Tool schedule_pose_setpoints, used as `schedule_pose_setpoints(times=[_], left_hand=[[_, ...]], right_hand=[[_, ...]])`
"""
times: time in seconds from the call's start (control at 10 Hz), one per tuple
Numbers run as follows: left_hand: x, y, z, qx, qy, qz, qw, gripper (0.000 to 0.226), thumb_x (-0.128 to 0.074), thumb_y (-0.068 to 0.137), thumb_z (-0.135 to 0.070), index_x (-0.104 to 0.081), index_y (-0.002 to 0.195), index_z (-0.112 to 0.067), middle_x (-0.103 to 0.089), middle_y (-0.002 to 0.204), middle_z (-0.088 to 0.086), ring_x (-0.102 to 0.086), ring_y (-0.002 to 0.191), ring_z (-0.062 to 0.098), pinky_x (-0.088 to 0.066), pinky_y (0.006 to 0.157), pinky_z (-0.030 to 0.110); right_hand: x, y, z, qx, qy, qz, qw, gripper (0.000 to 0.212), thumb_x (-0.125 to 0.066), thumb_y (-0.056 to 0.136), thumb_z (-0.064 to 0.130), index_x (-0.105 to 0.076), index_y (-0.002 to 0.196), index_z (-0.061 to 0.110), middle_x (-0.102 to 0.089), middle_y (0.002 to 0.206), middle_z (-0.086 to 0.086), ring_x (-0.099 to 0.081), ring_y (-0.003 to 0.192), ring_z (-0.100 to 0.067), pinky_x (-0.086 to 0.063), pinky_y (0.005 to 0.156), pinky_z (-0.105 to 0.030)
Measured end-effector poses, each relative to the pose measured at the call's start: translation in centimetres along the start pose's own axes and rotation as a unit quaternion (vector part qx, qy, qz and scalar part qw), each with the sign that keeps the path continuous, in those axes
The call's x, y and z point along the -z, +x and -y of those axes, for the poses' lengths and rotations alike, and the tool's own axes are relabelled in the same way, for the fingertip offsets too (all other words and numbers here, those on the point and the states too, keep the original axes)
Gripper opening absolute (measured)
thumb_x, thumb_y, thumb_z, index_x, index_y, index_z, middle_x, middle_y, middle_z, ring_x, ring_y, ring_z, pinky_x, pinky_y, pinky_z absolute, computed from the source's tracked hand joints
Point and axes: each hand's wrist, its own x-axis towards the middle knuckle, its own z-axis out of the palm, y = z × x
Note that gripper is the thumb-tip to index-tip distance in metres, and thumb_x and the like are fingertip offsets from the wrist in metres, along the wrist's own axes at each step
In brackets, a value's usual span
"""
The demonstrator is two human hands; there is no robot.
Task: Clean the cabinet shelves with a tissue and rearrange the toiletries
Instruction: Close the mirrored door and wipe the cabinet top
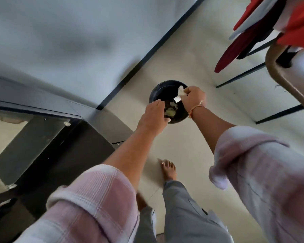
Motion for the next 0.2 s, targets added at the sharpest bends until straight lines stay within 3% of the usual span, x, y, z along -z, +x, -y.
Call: schedule_pose_setpoints(times=[0.1, 0.2], left_hand=[[-1.2, 0.3, 0.3, 0.017, -0.015, 0.002, 1.000, 0.057, -0.065, 0.090, -0.031, -0.040, 0.137, -0.009, -0.042, 0.140, 0.004, -0.035, 0.133, 0.024, -0.042, 0.102, 0.039], [-2.3, 0.2, 0.9, 0.025, -0.012, 0.002, 1.000, 0.058, -0.064, 0.090, -0.032, -0.038, 0.138, -0.010, -0.041, 0.141, 0.003, -0.035, 0.133, 0.023, -0.043, 0.100, 0.038]], right_hand=[[-0.3, 2.0, 0.4, -0.016, -0.040, 0.023, 0.999, 0.040, -0.057, 0.087, 0.005, -0.066, 0.121, 0.024, -0.065, 0.122, -0.002, -0.063, 0.107, -0.021, -0.044, 0.079, -0.021], [-1.3, 2.0, -0.1, -0.026, -0.046, 0.015, 0.998, 0.027, -0.059, 0.087, 0.007, -0.069, 0.105, 0.024, -0.066, 0.117, 0.000, -0.061, 0.094, -0.016, -0.043, 0.074, -0.020]])
